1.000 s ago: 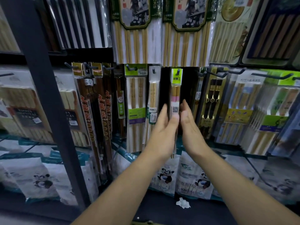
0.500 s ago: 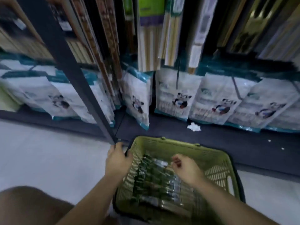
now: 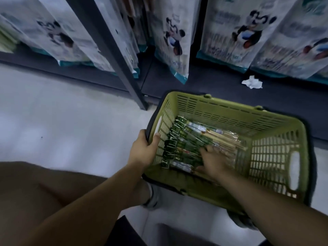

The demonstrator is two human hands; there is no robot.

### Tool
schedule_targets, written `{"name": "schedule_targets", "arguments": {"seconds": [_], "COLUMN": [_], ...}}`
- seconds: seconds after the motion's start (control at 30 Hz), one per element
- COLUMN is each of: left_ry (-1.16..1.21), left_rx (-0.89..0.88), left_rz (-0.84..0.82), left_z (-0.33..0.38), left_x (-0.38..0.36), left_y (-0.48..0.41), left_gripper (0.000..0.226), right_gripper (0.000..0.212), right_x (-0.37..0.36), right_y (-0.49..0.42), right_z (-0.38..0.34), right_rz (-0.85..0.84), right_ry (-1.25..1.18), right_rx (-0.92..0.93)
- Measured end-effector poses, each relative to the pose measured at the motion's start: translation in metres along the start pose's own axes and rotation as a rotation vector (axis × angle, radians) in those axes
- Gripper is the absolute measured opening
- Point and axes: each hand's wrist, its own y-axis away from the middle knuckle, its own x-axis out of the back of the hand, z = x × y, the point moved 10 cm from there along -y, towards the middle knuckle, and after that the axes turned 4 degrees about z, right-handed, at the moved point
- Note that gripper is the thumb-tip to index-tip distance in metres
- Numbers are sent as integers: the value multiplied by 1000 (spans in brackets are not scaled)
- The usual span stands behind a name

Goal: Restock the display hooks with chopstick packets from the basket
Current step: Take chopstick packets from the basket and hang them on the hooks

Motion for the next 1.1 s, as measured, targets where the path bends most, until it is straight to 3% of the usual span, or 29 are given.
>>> {"name": "schedule_targets", "arguments": {"seconds": [0.17, 0.37, 0.47, 0.8, 0.93, 1.03, 1.1], "left_ry": [23, 43, 45, 55, 24, 1, -190], "left_rx": [15, 8, 7, 7, 6, -12, -204], "left_rz": [-2, -10, -17, -35, -49, -67, 114], "left_z": [-5, -5, -5, -6, -6, 0, 24], "left_x": [-2, -3, -4, -5, -5, -3, 15], "left_y": [-2, -3, -3, -3, -4, 0, 6], "left_gripper": [32, 31, 30, 27, 26, 49, 67], "right_gripper": [66, 67, 55, 26, 32, 40, 37], "right_x": [1, -3, -1, 23, 38, 58, 81], "right_y": [-6, 1, 1, -6, -8, -9, -8], "right_z": [-3, 0, 1, 19, 31, 41, 41], "right_rz": [45, 53, 68, 90, 109, 145, 189], "right_ry": [44, 61, 98, -98, -169, -321, -438], "right_rx": [8, 25, 13, 36, -3, -64, -69]}}
